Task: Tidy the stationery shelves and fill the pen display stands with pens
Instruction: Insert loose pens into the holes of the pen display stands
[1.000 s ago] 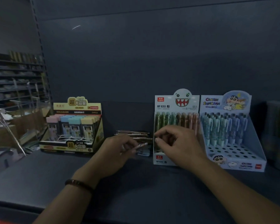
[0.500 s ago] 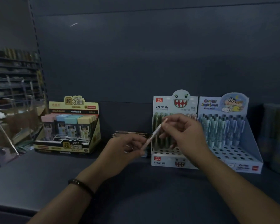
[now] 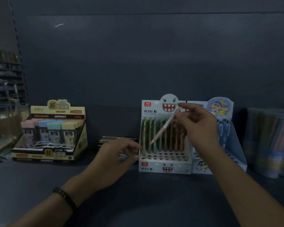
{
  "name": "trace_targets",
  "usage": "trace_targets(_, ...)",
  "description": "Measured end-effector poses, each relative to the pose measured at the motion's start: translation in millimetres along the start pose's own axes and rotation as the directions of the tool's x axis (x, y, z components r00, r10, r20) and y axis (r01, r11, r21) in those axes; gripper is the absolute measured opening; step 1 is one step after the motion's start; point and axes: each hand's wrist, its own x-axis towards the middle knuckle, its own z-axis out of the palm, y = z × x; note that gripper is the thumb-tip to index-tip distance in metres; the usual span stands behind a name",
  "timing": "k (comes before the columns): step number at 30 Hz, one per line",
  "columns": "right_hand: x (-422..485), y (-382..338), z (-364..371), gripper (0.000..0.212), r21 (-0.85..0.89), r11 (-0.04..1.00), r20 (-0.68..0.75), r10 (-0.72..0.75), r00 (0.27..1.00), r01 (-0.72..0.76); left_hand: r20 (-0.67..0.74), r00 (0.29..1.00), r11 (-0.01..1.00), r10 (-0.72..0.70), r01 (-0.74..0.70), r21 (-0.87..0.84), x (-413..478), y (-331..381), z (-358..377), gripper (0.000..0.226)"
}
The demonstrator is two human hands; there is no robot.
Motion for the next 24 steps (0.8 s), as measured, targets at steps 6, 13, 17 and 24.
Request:
trace_targets(6,16.5,2.7,-35.9,0.021,-0.077,0.996,-0.107,-0.056,0.993,0.048,0.272,0.941,0.956,0.199,-0.248,0.159,25.7,44.7,21.1,0.025)
trace_targets(13,19.9,21.7,-44.7,0.021,-0.339,0.935,-0.012,-0.112,0.994,0.101,0.186,0.951,0.951,0.245,-0.273,0.145,26.5,47.6,67.7,0.016)
trace_targets(17,17.7,28.4,-42.5,0.022,-0.391,0.914,0.059,-0.096,0.994,0.112,0.160,0.950,0.936,0.268,-0.297,0.191,20.7,38.9,69.5,0.020)
trace_targets(24,14.5,31.0,-40.5,0.025,-0.517,0.843,0.165,-0.076,0.983,0.152,0.169,0.951,0.921,0.260,-0.297,0.253,21.6,37.1,75.1,0.030)
